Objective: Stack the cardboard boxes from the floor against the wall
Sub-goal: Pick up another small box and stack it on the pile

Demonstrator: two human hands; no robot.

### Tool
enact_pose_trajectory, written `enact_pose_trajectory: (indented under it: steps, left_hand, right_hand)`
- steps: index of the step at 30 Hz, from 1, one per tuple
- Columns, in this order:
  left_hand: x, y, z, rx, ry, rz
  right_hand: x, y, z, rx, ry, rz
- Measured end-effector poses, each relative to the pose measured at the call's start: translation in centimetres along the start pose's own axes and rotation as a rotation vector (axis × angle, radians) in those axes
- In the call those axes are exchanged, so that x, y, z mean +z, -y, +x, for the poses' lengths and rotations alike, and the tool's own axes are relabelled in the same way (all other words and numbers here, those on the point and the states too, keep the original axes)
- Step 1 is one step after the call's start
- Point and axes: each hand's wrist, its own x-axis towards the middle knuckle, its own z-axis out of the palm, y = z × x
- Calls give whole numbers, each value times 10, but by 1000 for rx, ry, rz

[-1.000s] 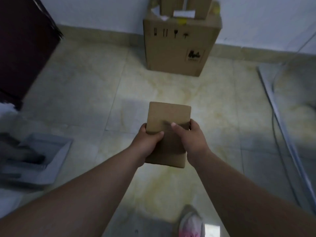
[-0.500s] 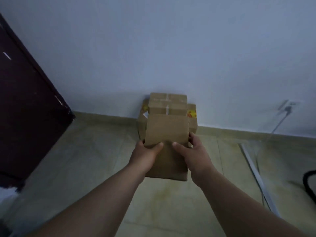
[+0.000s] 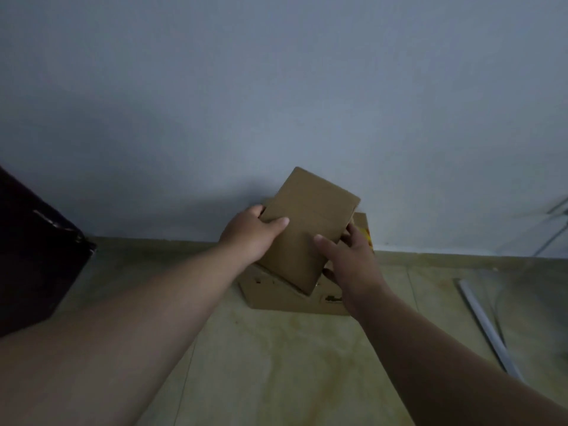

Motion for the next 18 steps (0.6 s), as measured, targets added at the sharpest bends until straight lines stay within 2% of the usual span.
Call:
enact_pose_trajectory:
  steps: [5,9,13,18]
  left_hand:
    - [-5,-29,77,120,116,123]
    - [-8,-52,133,230,280,352]
    - [-2,-69,173,319,384,462]
    - [20,-65,201,354,387,525]
  right_hand:
    - [15,18,53,85,-84,136]
    - [33,12,72,297,-258,425]
    - [52,21,83,375,-339,670]
    - [68,21,89,429,-335,663]
